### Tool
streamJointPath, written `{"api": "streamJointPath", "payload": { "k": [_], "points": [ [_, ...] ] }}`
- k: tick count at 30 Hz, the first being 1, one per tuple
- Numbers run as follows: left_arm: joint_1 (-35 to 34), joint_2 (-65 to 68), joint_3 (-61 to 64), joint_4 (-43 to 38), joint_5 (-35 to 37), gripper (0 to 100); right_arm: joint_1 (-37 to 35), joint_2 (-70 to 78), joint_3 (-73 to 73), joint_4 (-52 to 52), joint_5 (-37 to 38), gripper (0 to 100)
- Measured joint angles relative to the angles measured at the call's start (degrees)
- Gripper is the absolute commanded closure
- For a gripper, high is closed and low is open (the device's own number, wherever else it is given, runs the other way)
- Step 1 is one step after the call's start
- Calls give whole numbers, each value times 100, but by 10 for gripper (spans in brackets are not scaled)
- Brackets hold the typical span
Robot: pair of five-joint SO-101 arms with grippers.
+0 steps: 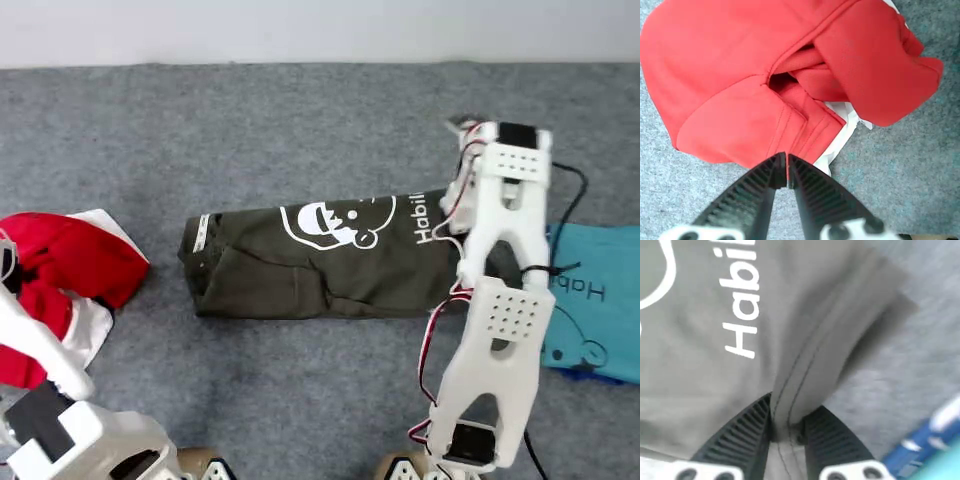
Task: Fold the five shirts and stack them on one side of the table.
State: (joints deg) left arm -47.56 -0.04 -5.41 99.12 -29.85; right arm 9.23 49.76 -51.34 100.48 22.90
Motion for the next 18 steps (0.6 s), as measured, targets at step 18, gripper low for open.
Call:
{"api": "streamJointPath", "payload": {
  "k": [18],
  "points": [
    [308,-343,0,0,0,985,202,-440,-642,0,1152,989]
  ]
}}
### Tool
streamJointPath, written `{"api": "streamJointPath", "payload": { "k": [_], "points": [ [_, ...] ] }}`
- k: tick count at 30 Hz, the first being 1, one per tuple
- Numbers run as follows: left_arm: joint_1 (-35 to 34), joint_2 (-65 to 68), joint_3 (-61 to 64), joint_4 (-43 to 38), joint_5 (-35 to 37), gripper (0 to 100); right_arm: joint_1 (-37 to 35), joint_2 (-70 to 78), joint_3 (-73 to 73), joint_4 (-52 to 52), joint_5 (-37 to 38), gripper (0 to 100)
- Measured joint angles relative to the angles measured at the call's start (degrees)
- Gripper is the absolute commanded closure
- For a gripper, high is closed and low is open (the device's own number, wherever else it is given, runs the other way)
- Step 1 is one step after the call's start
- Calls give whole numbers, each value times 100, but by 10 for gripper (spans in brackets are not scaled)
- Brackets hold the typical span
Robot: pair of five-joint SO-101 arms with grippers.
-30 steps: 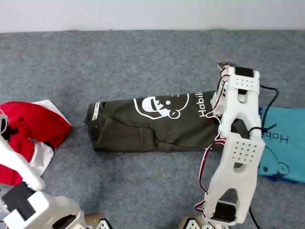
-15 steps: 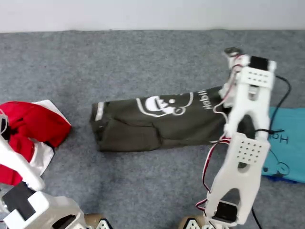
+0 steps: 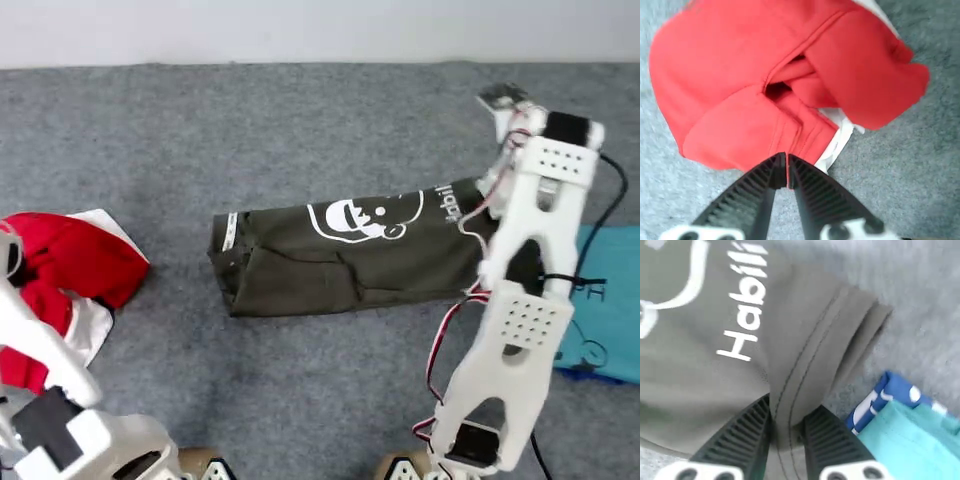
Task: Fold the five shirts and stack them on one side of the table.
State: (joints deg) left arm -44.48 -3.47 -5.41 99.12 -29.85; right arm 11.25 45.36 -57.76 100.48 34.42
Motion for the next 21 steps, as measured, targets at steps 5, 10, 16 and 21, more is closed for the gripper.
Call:
{"api": "streamJointPath", "payload": {
  "k": [5,10,16,21],
  "points": [
    [475,-343,0,9,70,985,-853,-624,202,0,9,989],
    [695,-369,53,18,246,985,-1767,-1292,818,0,9,988],
    [695,-369,554,18,273,985,-2822,-1758,844,9,9,988],
    [695,-369,949,-88,404,985,-3675,-1767,844,9,9,988]
  ]
}}
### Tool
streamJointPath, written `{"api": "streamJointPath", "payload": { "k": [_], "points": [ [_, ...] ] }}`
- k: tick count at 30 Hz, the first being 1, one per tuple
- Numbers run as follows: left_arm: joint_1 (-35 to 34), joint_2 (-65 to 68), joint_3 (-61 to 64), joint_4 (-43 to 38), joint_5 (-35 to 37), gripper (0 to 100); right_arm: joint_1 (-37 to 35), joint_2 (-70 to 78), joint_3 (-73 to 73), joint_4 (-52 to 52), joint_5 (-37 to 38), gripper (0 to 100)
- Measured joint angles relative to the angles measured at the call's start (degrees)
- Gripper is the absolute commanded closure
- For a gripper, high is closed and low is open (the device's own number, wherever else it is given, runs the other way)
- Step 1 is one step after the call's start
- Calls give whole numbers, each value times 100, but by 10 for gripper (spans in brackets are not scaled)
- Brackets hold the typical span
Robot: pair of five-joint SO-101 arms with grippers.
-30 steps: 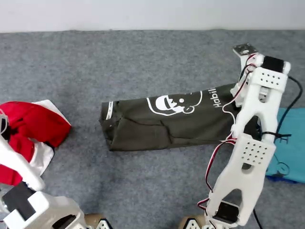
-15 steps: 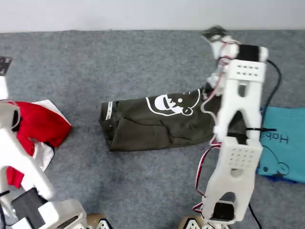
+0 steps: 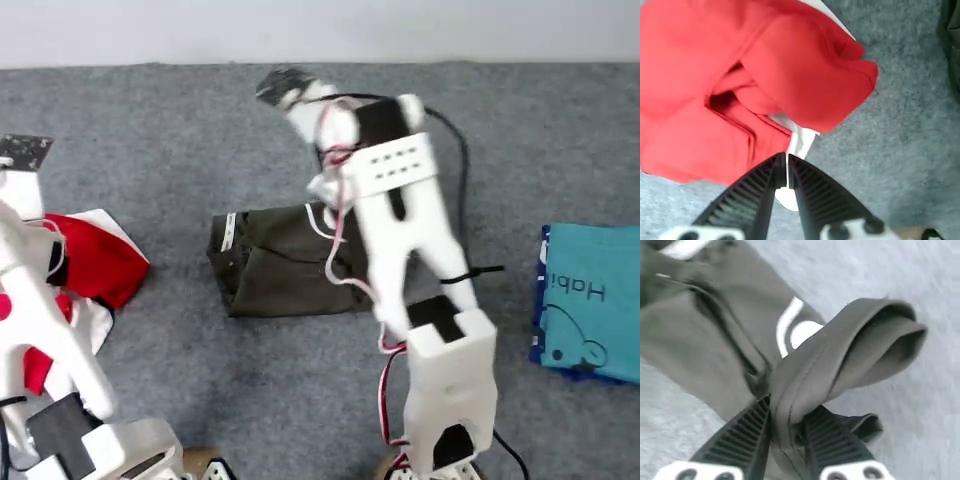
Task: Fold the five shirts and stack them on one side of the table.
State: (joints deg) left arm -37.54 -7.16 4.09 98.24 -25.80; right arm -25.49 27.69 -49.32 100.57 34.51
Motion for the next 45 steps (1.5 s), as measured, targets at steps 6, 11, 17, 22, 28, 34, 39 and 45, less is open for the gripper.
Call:
{"api": "streamJointPath", "payload": {
  "k": [6,11,17,22,28,34,39,45],
  "points": [
    [0,0,563,-229,316,985,-668,246,0,0,0,987],
    [0,0,958,-492,343,985,-914,554,0,-53,-114,987],
    [0,0,1037,-580,343,985,-1222,1011,0,-202,-132,945],
    [0,0,1037,-580,343,985,-1495,1354,-62,-387,-132,783],
    [0,0,1037,-580,343,985,-1776,1732,-1064,-457,-431,753],
    [0,0,1037,-580,343,985,-1609,2127,-1855,-246,-624,772],
    [0,0,1037,-580,343,985,-1046,2207,-2057,-44,-624,910],
    [0,0,1037,-580,343,985,-18,2470,-2092,9,-378,971]
  ]
}}
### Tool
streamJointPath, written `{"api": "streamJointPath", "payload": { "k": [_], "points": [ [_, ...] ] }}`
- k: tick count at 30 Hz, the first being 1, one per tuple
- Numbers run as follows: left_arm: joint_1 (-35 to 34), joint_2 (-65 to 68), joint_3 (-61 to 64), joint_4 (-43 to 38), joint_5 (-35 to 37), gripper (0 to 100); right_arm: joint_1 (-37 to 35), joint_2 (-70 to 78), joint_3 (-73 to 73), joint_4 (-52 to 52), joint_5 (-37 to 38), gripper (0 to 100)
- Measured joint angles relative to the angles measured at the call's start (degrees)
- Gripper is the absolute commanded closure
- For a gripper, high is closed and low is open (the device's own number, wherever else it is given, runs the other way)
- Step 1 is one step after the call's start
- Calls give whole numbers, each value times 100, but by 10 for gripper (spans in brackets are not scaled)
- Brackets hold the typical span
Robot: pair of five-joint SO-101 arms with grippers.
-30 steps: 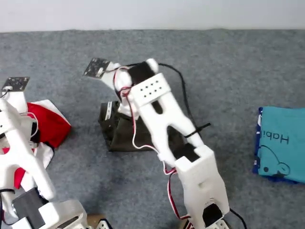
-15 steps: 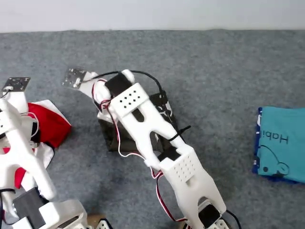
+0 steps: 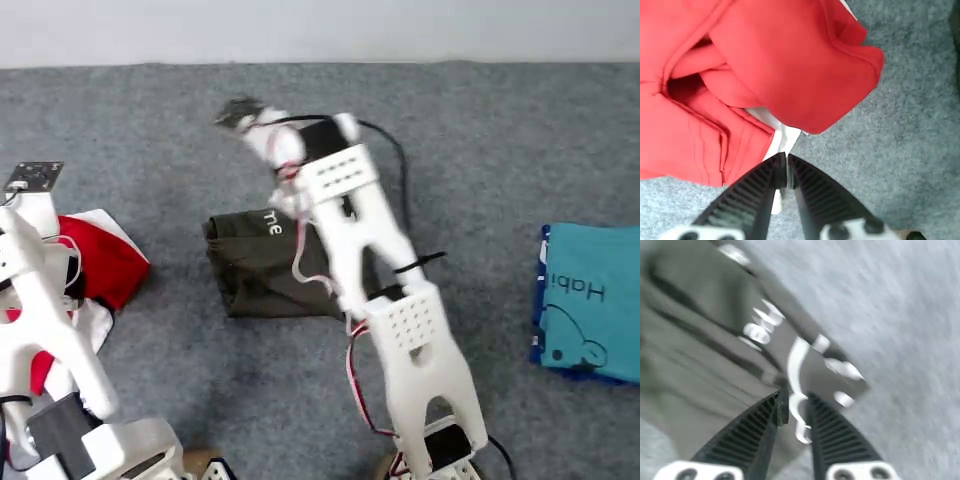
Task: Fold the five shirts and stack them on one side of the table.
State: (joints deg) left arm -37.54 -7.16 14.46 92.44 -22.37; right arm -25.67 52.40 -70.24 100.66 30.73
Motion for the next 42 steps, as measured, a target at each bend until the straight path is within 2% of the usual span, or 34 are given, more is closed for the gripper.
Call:
{"api": "streamJointPath", "payload": {
  "k": [5,12,16,22,25,28,35,42],
  "points": [
    [-88,0,0,0,0,985,369,0,308,0,35,973],
    [-1011,0,0,-158,18,985,176,0,1451,0,35,973],
    [-1284,0,0,-176,26,985,-466,0,1679,0,35,974],
    [-1301,0,0,-264,0,985,-1732,-105,1688,0,44,974],
    [-1327,0,0,-308,0,985,-2048,-563,1688,0,53,974],
    [-1336,0,0,-308,9,985,-1916,-1020,1688,0,53,972],
    [-1336,0,0,-352,0,985,-862,-1020,1688,0,44,972],
    [-1336,0,0,-413,0,985,-1002,-158,1688,0,44,974]
  ]
}}
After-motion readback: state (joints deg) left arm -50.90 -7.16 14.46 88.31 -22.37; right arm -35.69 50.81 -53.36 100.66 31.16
